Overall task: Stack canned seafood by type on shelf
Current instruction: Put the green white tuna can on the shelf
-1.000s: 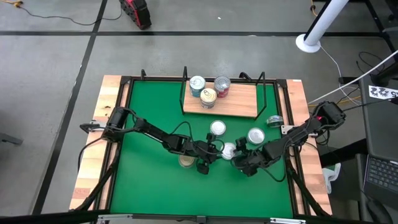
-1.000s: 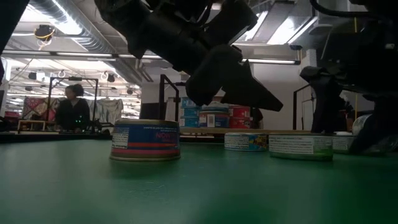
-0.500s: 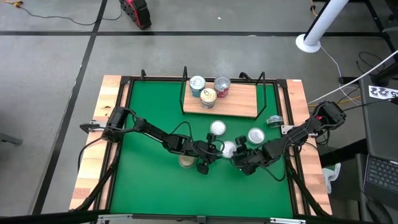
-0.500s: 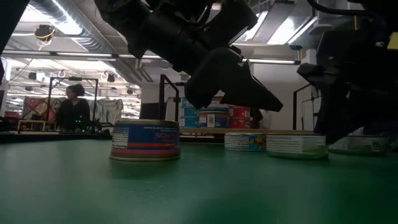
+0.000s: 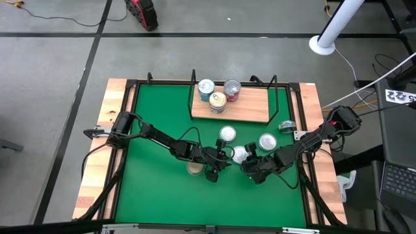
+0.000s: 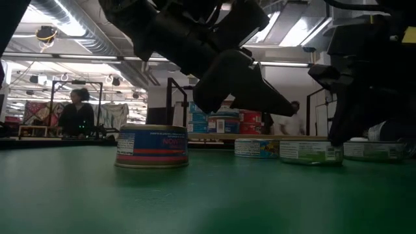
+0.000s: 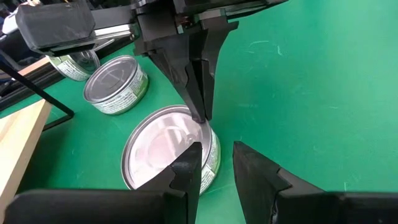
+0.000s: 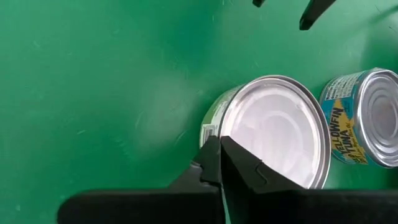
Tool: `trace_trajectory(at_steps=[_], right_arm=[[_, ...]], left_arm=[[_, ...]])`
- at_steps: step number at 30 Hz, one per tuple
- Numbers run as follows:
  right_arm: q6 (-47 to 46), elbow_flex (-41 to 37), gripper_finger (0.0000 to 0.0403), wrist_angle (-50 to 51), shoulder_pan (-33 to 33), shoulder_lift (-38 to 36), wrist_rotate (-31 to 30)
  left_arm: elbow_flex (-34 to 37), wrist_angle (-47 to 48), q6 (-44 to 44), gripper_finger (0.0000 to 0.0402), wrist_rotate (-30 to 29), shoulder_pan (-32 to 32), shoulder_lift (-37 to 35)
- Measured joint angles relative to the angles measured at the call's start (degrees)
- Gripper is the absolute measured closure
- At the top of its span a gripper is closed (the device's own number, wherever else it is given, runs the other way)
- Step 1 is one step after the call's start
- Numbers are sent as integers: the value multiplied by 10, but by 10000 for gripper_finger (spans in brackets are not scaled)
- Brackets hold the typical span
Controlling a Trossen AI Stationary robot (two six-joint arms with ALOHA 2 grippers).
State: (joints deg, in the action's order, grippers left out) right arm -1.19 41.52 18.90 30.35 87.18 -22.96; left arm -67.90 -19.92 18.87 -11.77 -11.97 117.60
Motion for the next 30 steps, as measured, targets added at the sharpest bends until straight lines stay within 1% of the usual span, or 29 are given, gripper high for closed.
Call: trace_trajectory(at_steps=[5, 8, 10, 12, 18, 22, 25, 30], right_arm=[[0, 8, 401, 3, 0, 2, 1], [0, 16, 401, 4, 0, 2, 3], [0, 20, 401, 2, 0, 2, 3], [0, 20, 401, 0, 0, 2, 1], [-2, 20, 401, -24, -5, 2, -1], [-39, 21, 401, -28, -25, 2, -3], [-50, 21, 401, -30, -42, 2, -4], [-63, 21, 401, -64, -65, 2, 11]], left_arm=[[0, -1, -1, 315, 0, 0, 0], [0, -1, -25, 312, 0, 0, 0], [0, -1, -48, 300, 0, 1, 0], [0, -2, -52, 280, 0, 1, 0], [0, -5, -10, 228, 0, 0, 0], [0, -5, -5, 202, 0, 0, 0], [0, -2, 3, 187, 0, 0, 0], [0, 7, 63, 177, -7, 0, 0]])
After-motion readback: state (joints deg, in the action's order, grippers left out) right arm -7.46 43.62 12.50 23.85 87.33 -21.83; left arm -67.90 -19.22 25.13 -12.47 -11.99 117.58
